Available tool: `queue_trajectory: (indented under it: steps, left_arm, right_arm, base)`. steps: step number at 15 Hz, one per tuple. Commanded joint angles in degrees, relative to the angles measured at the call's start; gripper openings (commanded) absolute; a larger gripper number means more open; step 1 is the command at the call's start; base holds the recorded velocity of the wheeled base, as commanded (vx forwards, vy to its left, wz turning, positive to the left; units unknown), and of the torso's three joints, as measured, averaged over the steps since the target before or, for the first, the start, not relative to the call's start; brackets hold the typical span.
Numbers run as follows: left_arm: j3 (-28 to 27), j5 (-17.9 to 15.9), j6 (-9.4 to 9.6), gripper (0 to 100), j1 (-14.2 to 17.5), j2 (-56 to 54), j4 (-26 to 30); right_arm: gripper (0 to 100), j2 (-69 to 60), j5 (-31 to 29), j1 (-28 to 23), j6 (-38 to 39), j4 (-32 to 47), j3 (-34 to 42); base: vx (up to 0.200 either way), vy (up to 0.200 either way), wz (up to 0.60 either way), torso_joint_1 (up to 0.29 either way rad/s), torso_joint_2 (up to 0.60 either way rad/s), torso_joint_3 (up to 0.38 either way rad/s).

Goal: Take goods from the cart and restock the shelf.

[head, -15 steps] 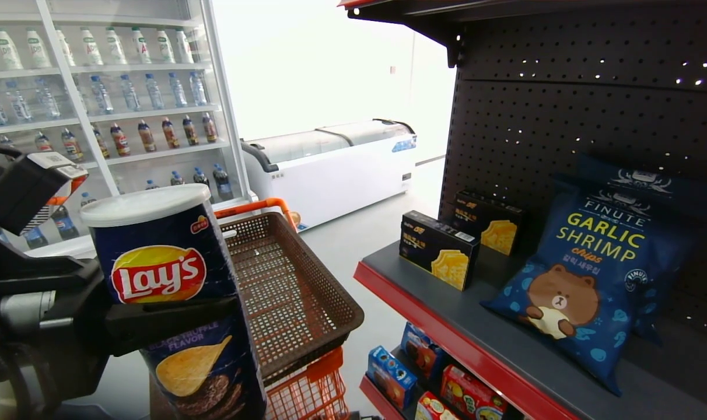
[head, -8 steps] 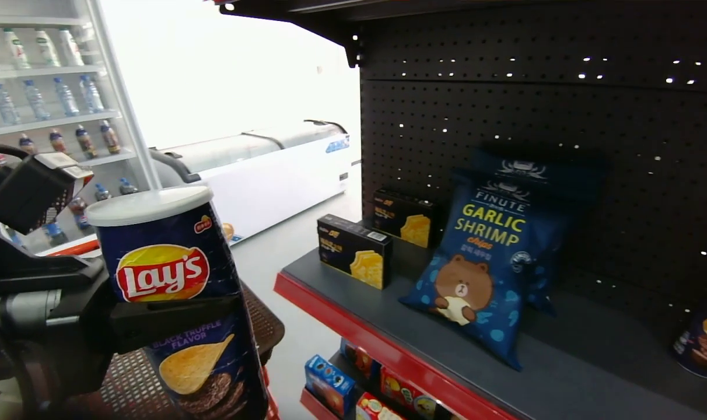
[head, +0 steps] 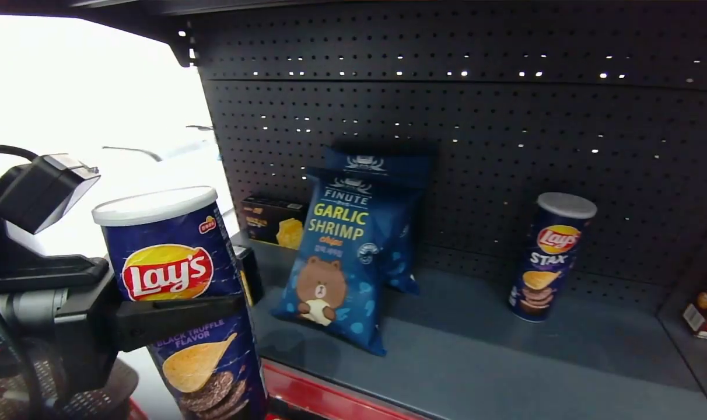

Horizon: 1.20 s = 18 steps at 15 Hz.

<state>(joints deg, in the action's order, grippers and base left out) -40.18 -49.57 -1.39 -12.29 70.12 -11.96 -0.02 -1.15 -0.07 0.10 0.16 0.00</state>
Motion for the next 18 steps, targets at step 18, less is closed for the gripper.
queue_trajectory:
  steps: [18]
  left_arm:
    - [-1.2,0.0,-0.02,0,-1.0,0.7,0.0]
  right_arm:
    - [100,0.0,0.0,0.0,-0.1,0.0,0.0]
  base:
    - [0.000,0.000,-0.27,0.001,0.00,0.000]
